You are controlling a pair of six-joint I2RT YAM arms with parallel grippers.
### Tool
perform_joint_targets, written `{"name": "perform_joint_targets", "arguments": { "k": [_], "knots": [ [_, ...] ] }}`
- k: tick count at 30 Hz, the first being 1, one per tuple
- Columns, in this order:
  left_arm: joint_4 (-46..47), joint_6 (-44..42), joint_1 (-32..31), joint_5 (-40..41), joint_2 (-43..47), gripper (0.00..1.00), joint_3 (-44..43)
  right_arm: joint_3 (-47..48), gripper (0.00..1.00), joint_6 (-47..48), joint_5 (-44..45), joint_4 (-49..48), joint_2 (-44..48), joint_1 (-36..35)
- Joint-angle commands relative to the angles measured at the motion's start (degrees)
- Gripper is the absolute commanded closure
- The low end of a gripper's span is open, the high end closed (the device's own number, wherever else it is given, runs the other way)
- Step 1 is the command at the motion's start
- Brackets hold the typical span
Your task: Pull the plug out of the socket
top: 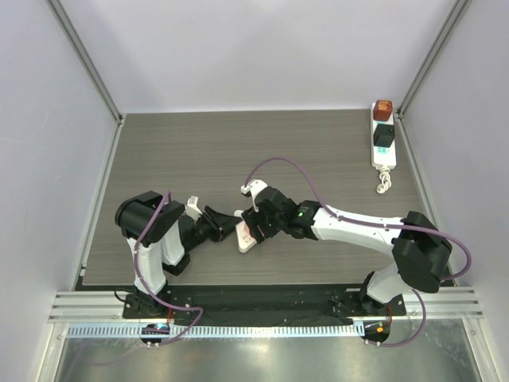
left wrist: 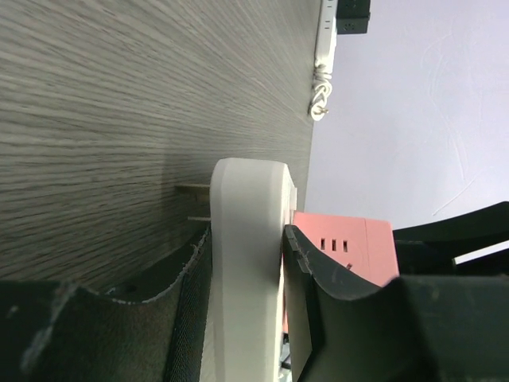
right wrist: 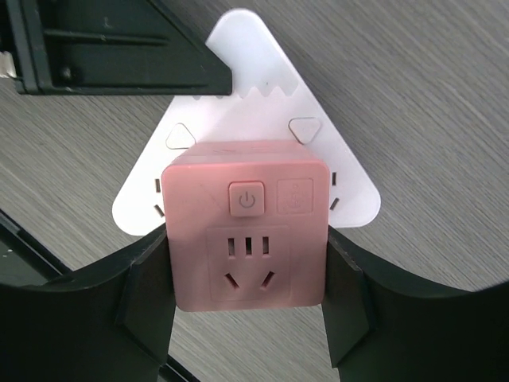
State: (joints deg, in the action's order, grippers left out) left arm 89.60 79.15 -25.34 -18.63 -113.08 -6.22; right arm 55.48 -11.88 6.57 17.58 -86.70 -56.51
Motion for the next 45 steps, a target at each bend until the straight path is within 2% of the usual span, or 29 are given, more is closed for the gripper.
{"name": "perform_joint_targets", "arguments": {
  "k": [1, 4, 9, 13, 15, 18, 21, 25, 28, 32, 37, 38, 39, 41, 43, 45],
  "knots": [
    [-7.0, -7.0, 0.3, 10.5, -4.4, 1.00, 4.6, 2.4, 0.99, -2.6, 0.5, -6.0, 9.0, 1.1],
    [-7.9, -7.2, 0.0, 11.6, -3.1, 1.00, 5.1, 3.1, 0.99, -2.2, -0.2, -5.6, 9.0, 1.4],
    [-7.9, -8.3, -1.4, 12.6, -1.1, 1.00, 5.4, 2.8, 0.99, -3.5, -10.5, -4.7, 6.9, 6.2],
    [-9.2, -9.5, -3.5, 14.9, 2.3, 1.00, 5.8, 3.8, 0.99, -7.2, -12.9, -3.4, 5.9, 8.8],
    [-12.6, -9.6, -4.6, 16.6, 4.1, 1.00, 5.6, 4.2, 0.99, -9.6, -15.4, -3.3, 5.5, 10.2],
    [-17.8, -10.6, -5.5, 17.8, 7.9, 1.00, 5.0, 5.1, 0.99, -10.4, -14.7, -1.3, 5.2, 11.2],
    [-22.3, -11.4, -6.6, 20.0, 11.3, 1.00, 4.5, 4.5, 0.99, -12.5, -18.6, -0.6, 4.9, 14.1],
    [-25.7, -12.1, -7.9, 21.5, 13.9, 1.00, 3.8, 3.2, 0.99, -13.3, -17.0, 0.3, 4.1, 14.1],
    [-27.9, -11.9, -8.8, 23.0, 15.2, 1.00, 3.4, 3.3, 0.99, -12.9, -10.3, 2.3, 4.8, 13.5],
    [-29.7, -12.2, -9.5, 23.9, 16.5, 1.00, 3.1, 4.5, 0.99, -8.0, 8.1, 6.9, 6.4, 9.3],
    [-32.7, -12.8, -10.0, 24.5, 18.0, 1.00, 2.4, 4.0, 0.99, -9.2, 2.9, 6.3, 5.0, 9.7],
    [-32.9, -12.9, -10.2, 24.7, 18.2, 1.00, 2.3, 3.1, 0.99, -10.2, 0.3, 5.4, 5.1, 10.4],
    [-33.0, -12.9, -10.3, 24.9, 18.3, 1.00, 2.3, 2.2, 0.99, -13.3, -7.6, 4.0, 5.7, 11.8],
    [-33.5, -13.0, -10.8, 25.2, 18.9, 1.00, 2.1, -0.4, 0.99, -16.1, -14.9, -1.1, 6.4, 15.4],
    [-35.0, -13.1, -11.0, 25.6, 19.5, 1.00, 1.9, -0.8, 0.99, -17.6, -17.5, -2.0, 6.9, 16.6],
    [-36.0, -13.4, -11.0, 25.9, 20.2, 1.00, 1.8, -1.1, 0.99, -17.0, -16.1, -1.9, 7.6, 16.9]
  ]
}}
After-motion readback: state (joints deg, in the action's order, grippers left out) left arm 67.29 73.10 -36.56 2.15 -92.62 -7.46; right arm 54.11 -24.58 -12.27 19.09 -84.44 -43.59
